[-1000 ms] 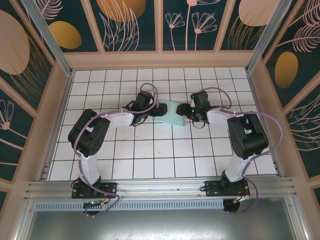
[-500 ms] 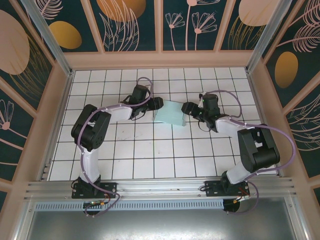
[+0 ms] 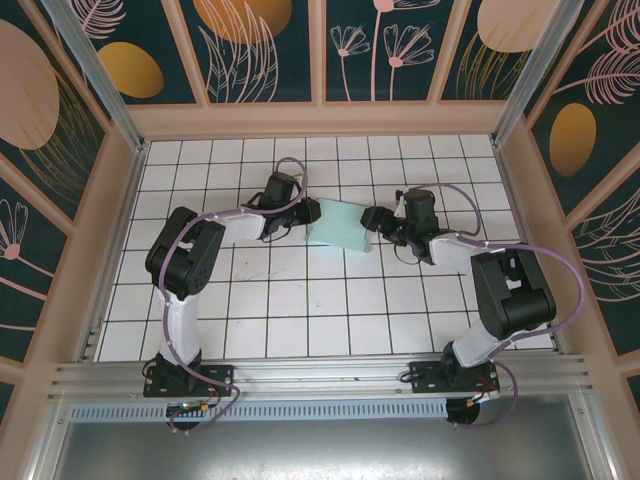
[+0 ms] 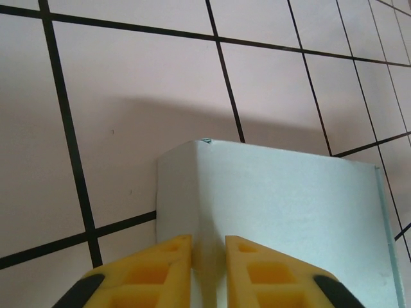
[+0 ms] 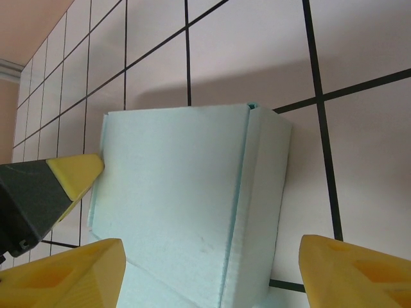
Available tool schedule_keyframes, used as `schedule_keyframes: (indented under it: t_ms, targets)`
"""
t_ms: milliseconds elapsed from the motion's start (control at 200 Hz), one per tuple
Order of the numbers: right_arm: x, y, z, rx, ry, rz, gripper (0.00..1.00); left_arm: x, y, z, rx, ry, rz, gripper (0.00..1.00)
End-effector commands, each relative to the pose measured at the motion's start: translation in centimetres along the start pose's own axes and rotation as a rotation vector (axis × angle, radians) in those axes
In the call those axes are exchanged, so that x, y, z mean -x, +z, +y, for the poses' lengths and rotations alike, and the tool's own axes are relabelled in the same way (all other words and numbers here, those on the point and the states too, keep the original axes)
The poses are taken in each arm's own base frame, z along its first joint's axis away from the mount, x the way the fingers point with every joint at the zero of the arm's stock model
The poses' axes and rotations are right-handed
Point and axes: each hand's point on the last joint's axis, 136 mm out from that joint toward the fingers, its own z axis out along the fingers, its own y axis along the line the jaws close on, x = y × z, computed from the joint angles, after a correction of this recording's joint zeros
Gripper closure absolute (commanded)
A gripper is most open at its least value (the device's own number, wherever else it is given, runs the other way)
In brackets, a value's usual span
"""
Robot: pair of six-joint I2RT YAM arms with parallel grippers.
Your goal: Fold the paper box
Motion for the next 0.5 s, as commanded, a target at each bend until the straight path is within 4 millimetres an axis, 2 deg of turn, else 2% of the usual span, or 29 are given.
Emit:
schedule_keyframes:
  t_ms: [0, 140, 335, 495]
  targets:
    - [0.7, 0.0, 0.5, 0.032, 0.006, -0.023, 0.28, -1.9, 0.7, 2.1, 0.025, -0.026, 0.044, 0.86]
    - [0.8, 0.0, 0.4, 0.027, 0.017, -0.022, 0.29, -2.1, 0.5, 2.4, -0.016, -0.051, 0.033, 0.87]
    - [0.2, 0.6, 0.7, 0.06, 0.063, 0.005, 0.31, -2.9, 0.6, 3.5, -0.171, -0.17, 0.041, 0.96]
    - [-0.4, 1.0, 1.4, 0.114, 0.072, 0.03, 0.31, -3.6, 0.4, 4.0, -0.197, -0.185, 0.044, 0.96]
